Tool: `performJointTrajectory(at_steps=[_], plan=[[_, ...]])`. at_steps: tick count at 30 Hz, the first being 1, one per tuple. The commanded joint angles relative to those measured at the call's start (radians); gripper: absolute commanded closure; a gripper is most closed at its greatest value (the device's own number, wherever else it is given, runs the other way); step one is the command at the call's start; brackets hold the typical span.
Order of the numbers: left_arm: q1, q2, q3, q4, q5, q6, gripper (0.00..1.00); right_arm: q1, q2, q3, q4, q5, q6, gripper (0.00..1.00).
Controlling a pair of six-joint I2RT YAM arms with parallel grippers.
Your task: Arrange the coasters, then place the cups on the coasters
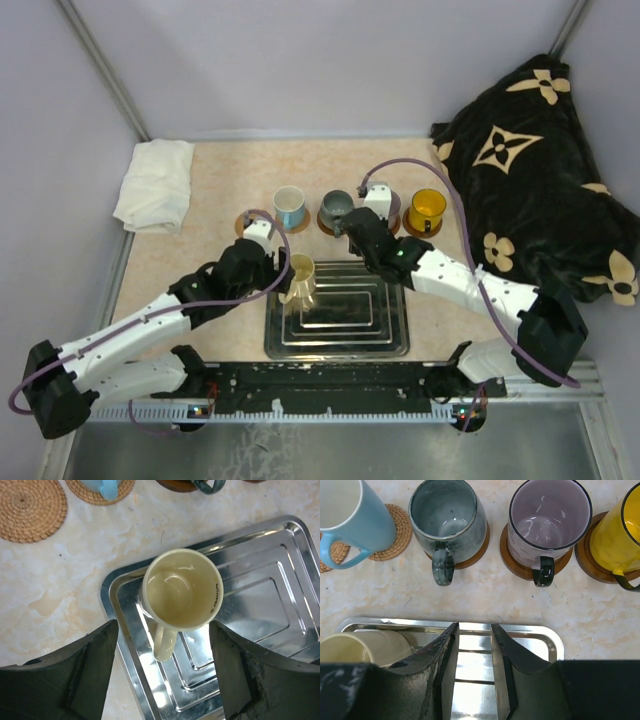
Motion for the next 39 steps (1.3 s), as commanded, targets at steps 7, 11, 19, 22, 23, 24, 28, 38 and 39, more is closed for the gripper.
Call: performJointTrajectory(at_steps=[7, 11, 19, 22, 23, 24, 28, 38, 39], plan=[[-0.045, -0.016, -0.043, -0.091, 0.087, -0.043, 0.30, -0.014, -0.055, 0.012, 0.016, 0.026, 0.001, 0.67], [-0.053, 0.010, -0.046, -0.084, 0.086, -0.050, 0.31, -0.014, -0.073, -0.009, -0.004, 0.028, 0.026, 0.67], [-0.054, 0.052, -0.057, -0.046, 0.090, -0.037, 0.38, -0.013, -0.110, -0.069, -0.049, 0.037, 0.074, 0.68], [-0.055, 0.079, -0.068, -0.033, 0.091, -0.041, 0.38, -0.013, -0.121, -0.081, -0.062, 0.044, 0.087, 0.68], [-0.056, 0.085, -0.071, -0.029, 0.088, -0.043, 0.38, -0.013, -0.124, -0.084, -0.065, 0.046, 0.091, 0.68], [-0.055, 0.089, -0.074, -0.023, 0.087, -0.045, 0.38, -0.013, -0.126, -0.088, -0.068, 0.047, 0.095, 0.68], [-0.055, 0.100, -0.083, -0.003, 0.084, -0.047, 0.40, -0.013, -0.130, -0.099, -0.082, 0.051, 0.112, 0.68], [-0.055, 0.144, -0.090, 0.051, 0.090, -0.042, 0.47, -0.014, -0.131, -0.115, -0.096, 0.048, 0.130, 0.69], [-0.056, 0.148, -0.090, 0.050, 0.093, -0.044, 0.48, -0.013, -0.132, -0.115, -0.096, 0.048, 0.129, 0.69]])
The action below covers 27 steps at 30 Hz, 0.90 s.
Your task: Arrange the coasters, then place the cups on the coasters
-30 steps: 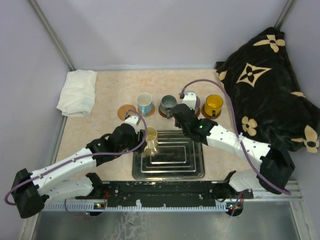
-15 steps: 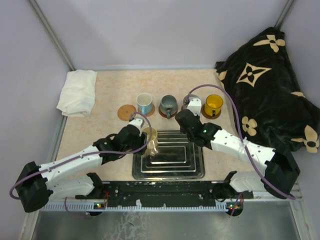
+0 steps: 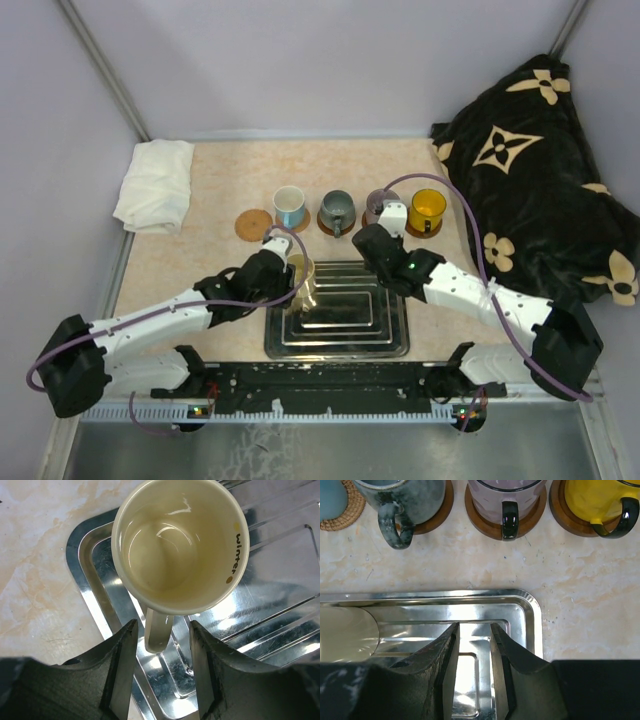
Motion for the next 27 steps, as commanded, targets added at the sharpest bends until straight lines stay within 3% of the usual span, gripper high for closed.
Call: performJointTrajectory(at_steps=[1, 12, 18, 22, 27], plan=[[-0.006, 0.018, -0.010, 0.040, 0.013, 0.001, 0.50, -0.013, -0.030, 0.009, 0.019, 0.033, 0.023, 0.69], [-0.006, 0.009, -0.017, 0.026, 0.008, -0.001, 0.52, -0.013, -0.023, 0.003, 0.036, 0.025, 0.024, 0.68], [-0.007, 0.024, -0.015, 0.025, 0.005, -0.003, 0.61, -0.013, -0.022, 0.003, 0.037, 0.025, 0.022, 0.68], [-0.007, 0.029, -0.012, 0.021, 0.005, -0.003, 0.75, -0.013, -0.022, 0.001, 0.038, 0.025, 0.022, 0.68], [-0.007, 0.025, -0.009, 0.008, -0.002, -0.005, 0.84, -0.013, -0.019, -0.006, 0.045, 0.024, 0.026, 0.68]])
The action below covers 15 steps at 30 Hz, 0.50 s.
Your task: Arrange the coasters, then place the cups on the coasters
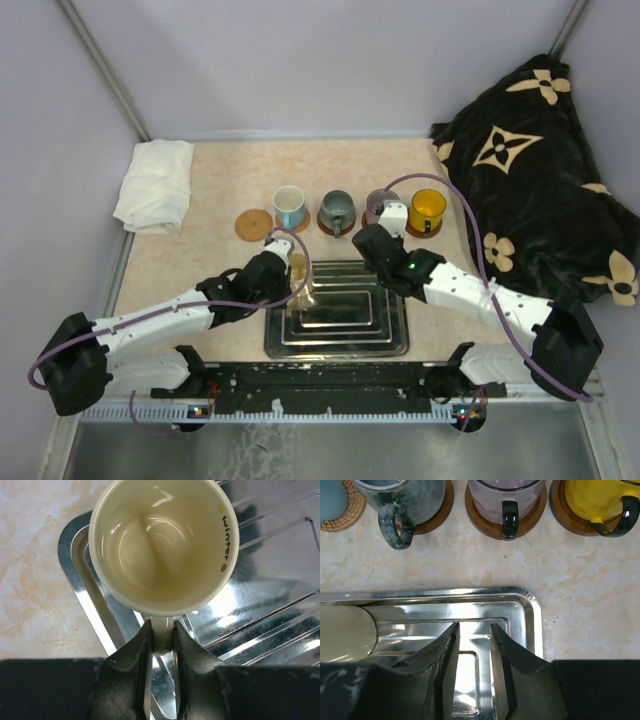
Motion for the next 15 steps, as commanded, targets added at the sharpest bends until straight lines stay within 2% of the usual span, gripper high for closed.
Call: performJointTrajectory(at_steps=[1, 15], plan=[[-0.003, 0.001, 0.000, -0.011, -0.009, -0.005, 0.85, -0.013, -0.017, -0.005, 0.049, 0.023, 0.018, 0.68], [-0.050, -0.108, 0.087, -0.130, -0.154, -0.015, 0.92, -0.014, -0.001, -0.024, 0.075, 0.017, 0.010, 0.68]])
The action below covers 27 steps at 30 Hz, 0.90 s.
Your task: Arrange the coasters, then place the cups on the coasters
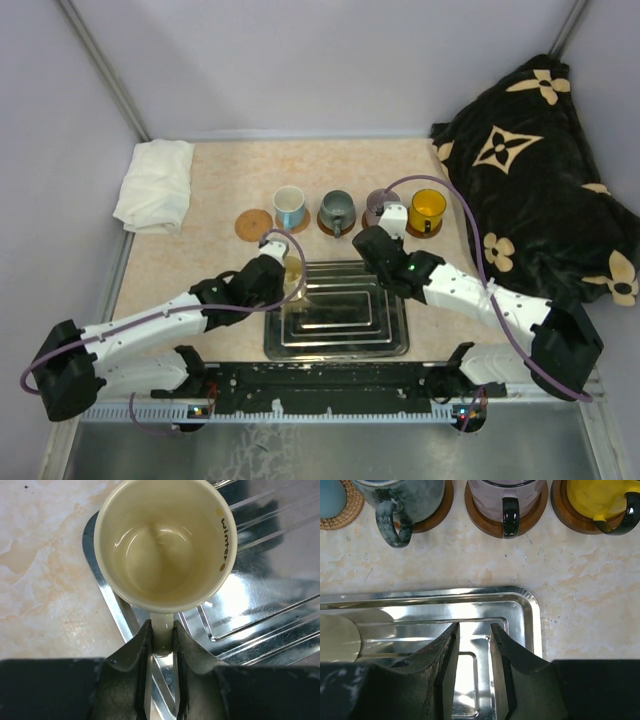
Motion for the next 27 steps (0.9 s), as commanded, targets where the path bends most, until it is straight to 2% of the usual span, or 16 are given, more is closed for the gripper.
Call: performJointTrajectory(at_steps=[1, 10, 19, 22, 27], plan=[[-0.035, -0.071, 0.095, -0.060, -0.103, -0.013, 0.93, -0.013, 0.000, -0.008, 0.059, 0.016, 0.009, 0.68], [-0.054, -0.123, 0.218, -0.129, -0.223, 0.004, 0.93, -0.014, 0.013, -0.042, 0.079, 0.013, 0.014, 0.69], [-0.055, -0.112, 0.263, -0.143, -0.449, 0.029, 0.95, -0.014, 0.016, -0.062, 0.092, 0.013, 0.008, 0.69], [-0.054, -0.114, 0.249, -0.119, -0.542, 0.012, 0.96, -0.014, 0.021, -0.064, 0.101, 0.011, 0.002, 0.69], [-0.054, -0.128, 0.184, 0.038, -0.681, 0.077, 0.95, -0.014, 0.028, -0.067, 0.109, 0.009, -0.011, 0.69]])
